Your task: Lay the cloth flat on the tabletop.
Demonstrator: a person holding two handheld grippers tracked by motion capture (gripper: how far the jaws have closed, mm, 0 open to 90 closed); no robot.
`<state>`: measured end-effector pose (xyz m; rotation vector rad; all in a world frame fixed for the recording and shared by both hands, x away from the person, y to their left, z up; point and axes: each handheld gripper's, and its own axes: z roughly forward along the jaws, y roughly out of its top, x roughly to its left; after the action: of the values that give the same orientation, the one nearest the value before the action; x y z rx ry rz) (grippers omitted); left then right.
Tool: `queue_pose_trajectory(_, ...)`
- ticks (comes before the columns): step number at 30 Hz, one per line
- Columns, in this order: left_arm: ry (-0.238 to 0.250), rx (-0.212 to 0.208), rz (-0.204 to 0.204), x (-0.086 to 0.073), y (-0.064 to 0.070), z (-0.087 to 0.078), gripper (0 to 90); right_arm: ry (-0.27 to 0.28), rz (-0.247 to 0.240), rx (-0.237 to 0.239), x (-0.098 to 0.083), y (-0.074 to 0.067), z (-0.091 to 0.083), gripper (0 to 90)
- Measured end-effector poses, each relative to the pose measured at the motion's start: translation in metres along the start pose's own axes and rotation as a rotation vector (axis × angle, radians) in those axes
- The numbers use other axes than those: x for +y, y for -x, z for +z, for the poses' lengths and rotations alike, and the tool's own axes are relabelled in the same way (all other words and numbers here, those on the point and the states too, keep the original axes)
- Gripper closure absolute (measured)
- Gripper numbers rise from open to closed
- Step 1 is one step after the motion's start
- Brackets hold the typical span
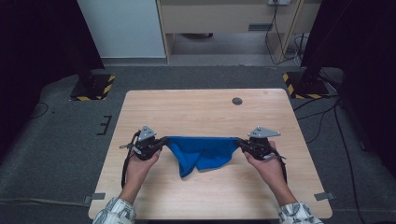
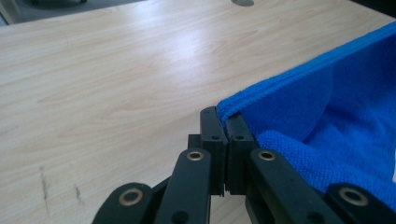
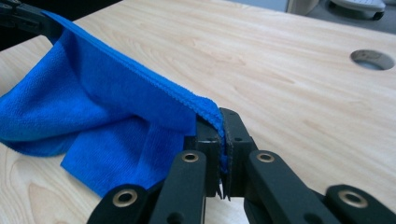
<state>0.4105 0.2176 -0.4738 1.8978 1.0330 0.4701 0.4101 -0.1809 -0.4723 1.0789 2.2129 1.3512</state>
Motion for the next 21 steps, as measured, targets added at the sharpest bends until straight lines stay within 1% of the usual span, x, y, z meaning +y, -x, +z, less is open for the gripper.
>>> queue_pose_trajectory(3, 0.011, -0.01, -0.011, 0.009, 0.0, 0.002, 88.9, 0.013, 0.004, -0.004, 0.006, 0.004, -0.004, 88.0)
queue_pose_trajectory(5, 0.021, -0.015, -0.018, 0.016, 0.0, 0.003, 88.8, 0.022, -0.002, -0.008, 0.011, 0.007, -0.007, 88.0)
queue_pose_trajectory(9, 0.031, -0.019, -0.014, 0.03, 0.001, 0.002, 88.8, 0.035, -0.002, -0.02, 0.022, 0.012, -0.011, 88.1)
queue_pose_trajectory(10, 0.035, -0.014, -0.012, 0.034, 0.001, 0.001, 88.8, 0.037, -0.007, -0.023, 0.025, 0.014, -0.013, 88.0)
queue_pose_trajectory(11, 0.039, -0.02, -0.014, 0.037, 0.001, 0.001, 88.8, 0.039, -0.008, -0.025, 0.027, 0.015, -0.014, 88.1)
queue_pose_trajectory(16, 0.062, -0.017, 0.001, 0.052, 0.004, -0.003, 88.7, 0.061, -0.012, -0.037, 0.04, 0.019, -0.021, 88.1)
queue_pose_trajectory(21, 0.076, -0.019, 0.007, 0.057, 0.005, -0.007, 88.6, 0.085, -0.009, -0.035, 0.047, 0.02, -0.027, 88.1)
